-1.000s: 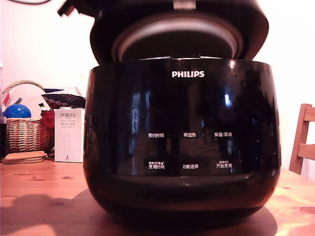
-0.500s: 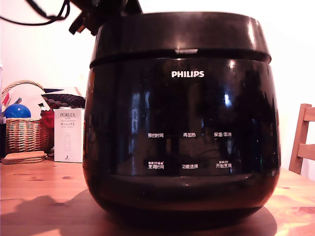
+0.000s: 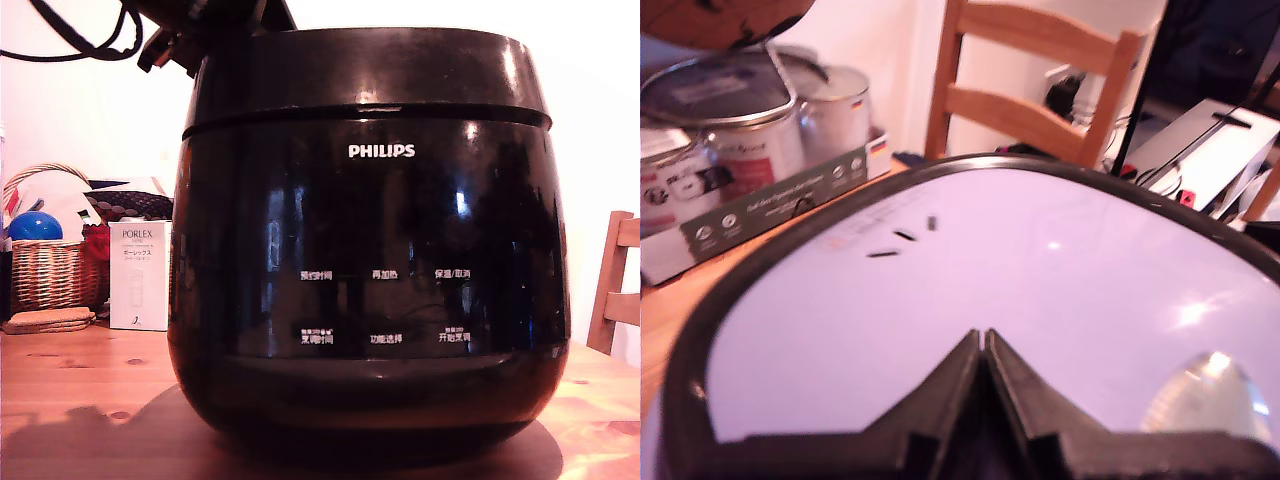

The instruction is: Close the rice cooker by pressing the lid down with medium force

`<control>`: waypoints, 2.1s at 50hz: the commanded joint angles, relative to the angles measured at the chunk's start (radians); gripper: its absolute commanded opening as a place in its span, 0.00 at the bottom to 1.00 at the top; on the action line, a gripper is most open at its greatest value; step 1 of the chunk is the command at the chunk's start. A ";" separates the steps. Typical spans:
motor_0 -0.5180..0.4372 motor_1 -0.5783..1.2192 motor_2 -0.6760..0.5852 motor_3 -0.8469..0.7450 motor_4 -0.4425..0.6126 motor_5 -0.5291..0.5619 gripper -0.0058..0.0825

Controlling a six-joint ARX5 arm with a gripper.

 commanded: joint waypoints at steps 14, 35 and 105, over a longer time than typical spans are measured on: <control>-0.013 0.079 -0.204 -0.029 -0.017 -0.014 0.04; -0.014 0.080 -0.269 0.006 -0.032 -0.013 0.04; 0.401 -0.140 0.140 -0.058 -0.229 0.293 0.04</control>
